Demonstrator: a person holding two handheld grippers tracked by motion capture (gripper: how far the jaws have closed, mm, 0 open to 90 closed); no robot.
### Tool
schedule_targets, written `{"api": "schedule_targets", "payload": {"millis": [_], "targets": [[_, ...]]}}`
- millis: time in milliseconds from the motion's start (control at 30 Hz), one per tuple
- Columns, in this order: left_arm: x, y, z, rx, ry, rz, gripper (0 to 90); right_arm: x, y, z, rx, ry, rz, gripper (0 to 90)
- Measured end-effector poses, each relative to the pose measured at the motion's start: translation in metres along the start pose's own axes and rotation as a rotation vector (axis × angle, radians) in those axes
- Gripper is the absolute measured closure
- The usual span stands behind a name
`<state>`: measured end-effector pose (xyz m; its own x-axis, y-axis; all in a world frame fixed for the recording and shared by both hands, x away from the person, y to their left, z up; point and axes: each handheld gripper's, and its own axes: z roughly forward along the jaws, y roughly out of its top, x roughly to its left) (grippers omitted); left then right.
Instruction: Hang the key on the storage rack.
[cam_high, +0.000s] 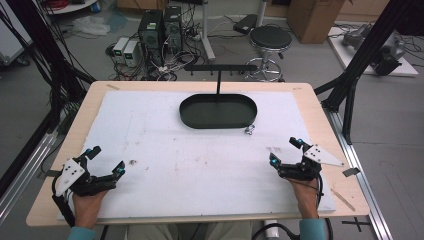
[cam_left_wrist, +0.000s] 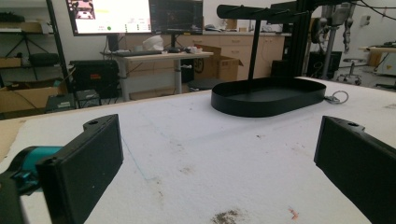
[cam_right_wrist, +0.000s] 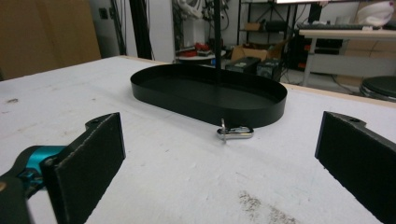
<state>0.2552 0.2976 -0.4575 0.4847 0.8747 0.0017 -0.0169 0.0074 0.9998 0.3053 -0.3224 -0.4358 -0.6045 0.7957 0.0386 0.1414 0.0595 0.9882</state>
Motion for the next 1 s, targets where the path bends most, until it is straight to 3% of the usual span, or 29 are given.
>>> {"api": "schedule_targets", "payload": {"millis": [333,467,1000], "targets": [[0.0,0.0,0.0,0.0,0.0,-0.002,1.7,-0.011,0.038,0.014,0.075,0.016,-0.033,0.8],[0.0,0.0,0.0,0.0,0.002,-0.002,1.7,-0.014,0.052,0.027,0.121,0.035,-0.048,0.8],[0.0,0.0,0.0,0.002,0.001,-0.002,1.7,-0.025,0.081,0.071,0.326,0.092,-0.123,0.8]]}}
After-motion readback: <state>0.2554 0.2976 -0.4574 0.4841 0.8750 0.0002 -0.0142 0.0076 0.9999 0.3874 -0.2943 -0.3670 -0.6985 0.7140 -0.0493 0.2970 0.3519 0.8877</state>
